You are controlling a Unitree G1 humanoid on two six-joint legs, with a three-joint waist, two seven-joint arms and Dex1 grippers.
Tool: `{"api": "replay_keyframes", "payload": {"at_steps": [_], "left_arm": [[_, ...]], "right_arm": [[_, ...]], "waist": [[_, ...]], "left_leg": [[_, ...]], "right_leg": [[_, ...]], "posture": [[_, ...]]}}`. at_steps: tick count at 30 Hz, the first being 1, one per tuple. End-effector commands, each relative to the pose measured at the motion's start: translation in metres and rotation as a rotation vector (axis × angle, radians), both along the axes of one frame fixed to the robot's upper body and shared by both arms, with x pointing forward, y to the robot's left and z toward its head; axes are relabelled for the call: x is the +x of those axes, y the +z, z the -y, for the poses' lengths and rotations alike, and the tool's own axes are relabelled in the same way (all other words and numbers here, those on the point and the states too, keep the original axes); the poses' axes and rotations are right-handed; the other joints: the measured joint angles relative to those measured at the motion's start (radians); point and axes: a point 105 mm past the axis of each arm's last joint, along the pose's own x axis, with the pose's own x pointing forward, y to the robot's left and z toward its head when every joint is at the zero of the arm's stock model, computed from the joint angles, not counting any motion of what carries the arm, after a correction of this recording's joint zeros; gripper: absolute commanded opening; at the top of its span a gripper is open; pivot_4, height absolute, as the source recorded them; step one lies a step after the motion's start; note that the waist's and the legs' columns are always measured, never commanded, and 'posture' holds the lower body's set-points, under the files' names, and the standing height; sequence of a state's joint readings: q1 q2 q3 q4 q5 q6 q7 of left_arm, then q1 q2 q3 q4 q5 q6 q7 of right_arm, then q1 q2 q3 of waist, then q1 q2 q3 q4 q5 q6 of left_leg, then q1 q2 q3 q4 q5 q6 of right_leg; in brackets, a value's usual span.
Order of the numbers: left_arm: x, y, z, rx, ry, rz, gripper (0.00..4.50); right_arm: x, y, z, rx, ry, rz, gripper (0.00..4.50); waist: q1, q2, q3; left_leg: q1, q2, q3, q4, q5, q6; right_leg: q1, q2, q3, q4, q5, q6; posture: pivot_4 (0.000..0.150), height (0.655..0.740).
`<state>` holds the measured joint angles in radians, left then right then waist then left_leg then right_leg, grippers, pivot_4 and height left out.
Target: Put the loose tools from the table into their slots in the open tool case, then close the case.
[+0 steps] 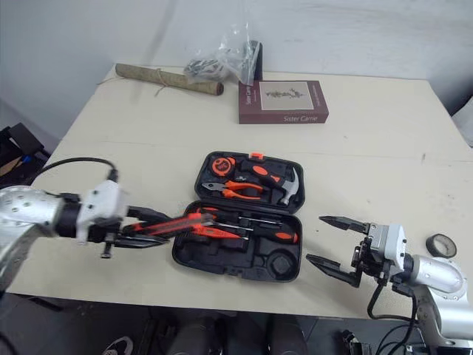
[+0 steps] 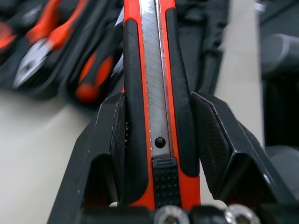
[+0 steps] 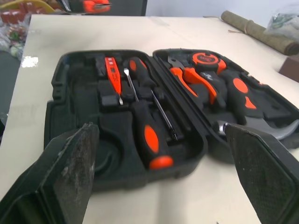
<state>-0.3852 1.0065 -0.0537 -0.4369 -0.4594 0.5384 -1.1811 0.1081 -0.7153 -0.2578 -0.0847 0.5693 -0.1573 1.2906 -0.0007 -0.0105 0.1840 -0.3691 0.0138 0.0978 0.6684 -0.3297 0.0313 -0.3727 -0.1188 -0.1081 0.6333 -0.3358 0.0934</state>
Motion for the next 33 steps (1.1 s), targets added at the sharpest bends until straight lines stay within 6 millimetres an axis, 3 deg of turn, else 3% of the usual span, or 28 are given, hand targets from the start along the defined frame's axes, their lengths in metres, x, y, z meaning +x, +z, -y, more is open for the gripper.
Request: {"api": "replay_keyframes", "payload": {"at_steps": [1,4,10,20,27,33], "left_arm": [[0.002,-0.016,0.027,0.118,-0.083,-0.002,1.46],[0.011,-0.022,0.048,0.169,-0.122,0.025,1.46],[0.012,-0.035,0.067,0.250,-0.178,0.038,1.46],[0.012,-0.049,0.073,0.348,-0.162,0.061,1.46],[0.013,-0.053,0.087,0.299,-0.178,0.051,1.46],[0.018,-0.054,0.087,0.288,-0.146,0.057,1.46]], "right_arm": [[0.002,0.013,0.013,-0.038,-0.013,0.054,4.50],[-0.001,0.015,0.015,-0.048,-0.006,0.052,4.50],[-0.009,0.023,0.011,-0.043,-0.020,0.051,4.50],[-0.020,0.024,0.008,-0.048,-0.059,0.041,4.50],[-0.022,0.024,0.007,-0.044,-0.076,0.038,4.50],[-0.024,0.022,0.005,-0.044,-0.078,0.031,4.50]], "waist": [[0.002,0.000,0.000],[0.007,0.000,0.000],[0.018,0.000,0.000],[0.028,0.000,0.000],[0.031,0.000,0.000],[0.031,0.000,0.000]], "left_leg": [[0.000,0.000,0.000,0.000,0.000,0.000],[0.000,0.001,0.000,0.000,0.001,-0.001],[-0.001,0.002,0.000,0.002,0.001,-0.001],[-0.003,0.002,-0.004,0.009,0.000,0.000],[-0.001,0.002,-0.007,0.012,-0.001,0.002],[0.000,0.002,-0.008,0.013,-0.002,0.003]], "right_leg": [[0.000,0.003,0.001,0.000,0.000,0.000],[0.000,0.004,0.001,0.000,0.000,0.000],[-0.001,0.004,0.002,0.000,0.000,0.000],[0.002,0.003,0.001,0.000,0.000,0.000],[0.008,0.002,0.000,-0.006,0.000,0.000],[0.011,0.001,-0.001,-0.006,0.001,0.002]], "posture": [[0.150,0.7400],[0.150,0.7400],[0.150,0.7400],[0.150,0.7400],[0.150,0.7400],[0.150,0.7400]]}}
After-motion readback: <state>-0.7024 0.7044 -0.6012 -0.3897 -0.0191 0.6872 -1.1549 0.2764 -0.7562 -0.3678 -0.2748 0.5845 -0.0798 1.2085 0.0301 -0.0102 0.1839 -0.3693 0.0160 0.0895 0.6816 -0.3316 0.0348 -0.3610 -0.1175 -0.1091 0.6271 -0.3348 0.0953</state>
